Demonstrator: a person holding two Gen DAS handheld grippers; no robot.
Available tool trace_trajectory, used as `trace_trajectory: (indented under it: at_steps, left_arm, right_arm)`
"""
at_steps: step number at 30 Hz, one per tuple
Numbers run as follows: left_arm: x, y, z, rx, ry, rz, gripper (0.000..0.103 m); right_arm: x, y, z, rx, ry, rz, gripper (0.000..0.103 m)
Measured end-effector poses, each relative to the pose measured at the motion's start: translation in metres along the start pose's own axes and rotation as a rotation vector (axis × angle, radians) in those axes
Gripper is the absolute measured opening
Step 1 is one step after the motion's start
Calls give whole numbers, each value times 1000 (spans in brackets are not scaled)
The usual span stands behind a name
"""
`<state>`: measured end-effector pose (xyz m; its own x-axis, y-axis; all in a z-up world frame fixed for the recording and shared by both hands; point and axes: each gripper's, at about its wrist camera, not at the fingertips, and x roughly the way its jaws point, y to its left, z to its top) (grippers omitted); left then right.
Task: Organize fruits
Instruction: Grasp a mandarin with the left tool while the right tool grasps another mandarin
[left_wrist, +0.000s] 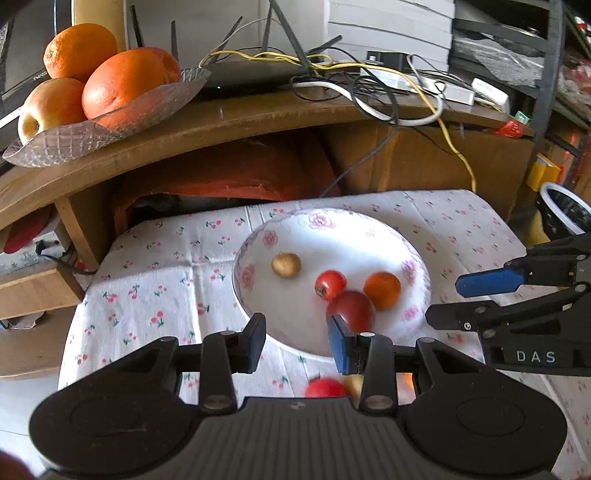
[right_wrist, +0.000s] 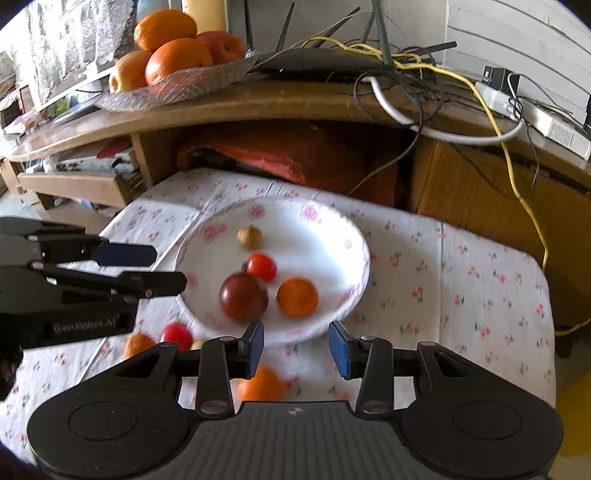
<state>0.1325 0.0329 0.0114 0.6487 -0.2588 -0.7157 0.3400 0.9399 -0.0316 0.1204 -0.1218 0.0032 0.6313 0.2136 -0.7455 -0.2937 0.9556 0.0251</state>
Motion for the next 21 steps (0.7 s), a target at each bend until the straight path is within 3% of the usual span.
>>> trace_trajectory:
  at_steps: [9,21]
  left_arm:
    - [-21,-4,-30,63,50,-47,45]
    - [-12,-6,-42,107,92,-57,45]
  right_arm:
    - [-9,10,-23,9,57,17,36]
    - [3,7,-28,8,85,52,36]
